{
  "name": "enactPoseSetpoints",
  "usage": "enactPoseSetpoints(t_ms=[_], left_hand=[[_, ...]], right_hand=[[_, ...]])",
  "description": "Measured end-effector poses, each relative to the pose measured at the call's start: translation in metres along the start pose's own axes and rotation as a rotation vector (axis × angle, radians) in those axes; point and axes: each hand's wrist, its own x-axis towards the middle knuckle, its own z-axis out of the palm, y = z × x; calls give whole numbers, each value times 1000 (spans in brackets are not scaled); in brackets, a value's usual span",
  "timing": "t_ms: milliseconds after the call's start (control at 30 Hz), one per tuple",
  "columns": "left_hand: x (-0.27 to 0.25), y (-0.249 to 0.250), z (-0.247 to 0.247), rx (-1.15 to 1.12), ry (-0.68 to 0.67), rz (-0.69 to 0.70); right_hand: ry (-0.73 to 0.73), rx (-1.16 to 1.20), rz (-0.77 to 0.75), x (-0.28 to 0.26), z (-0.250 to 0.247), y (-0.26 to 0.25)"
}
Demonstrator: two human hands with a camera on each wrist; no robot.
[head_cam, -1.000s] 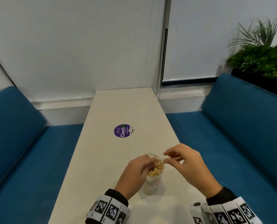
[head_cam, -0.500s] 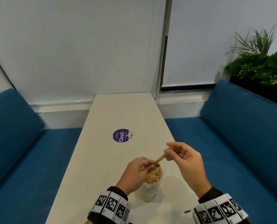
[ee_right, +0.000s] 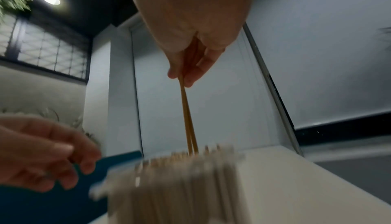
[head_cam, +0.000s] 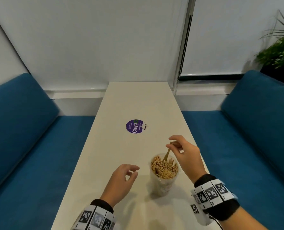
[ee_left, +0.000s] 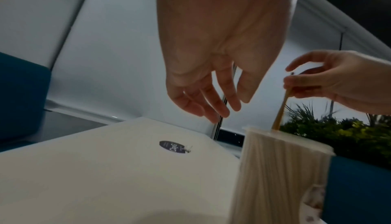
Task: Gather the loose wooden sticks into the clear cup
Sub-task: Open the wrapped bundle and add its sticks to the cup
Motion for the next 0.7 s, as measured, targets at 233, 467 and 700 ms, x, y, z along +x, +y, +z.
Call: enactPoseSetpoints(t_ms=[233, 467, 700], left_hand=[[3, 22, 25, 125, -47, 158], [12, 54, 52, 436, -189, 296], [10, 43, 60, 623, -416, 257]], right_hand=[[-248, -256, -2, -33, 31, 35], [-294, -311, -53, -62, 28, 43], [-356, -382, -139, -79, 25, 41]])
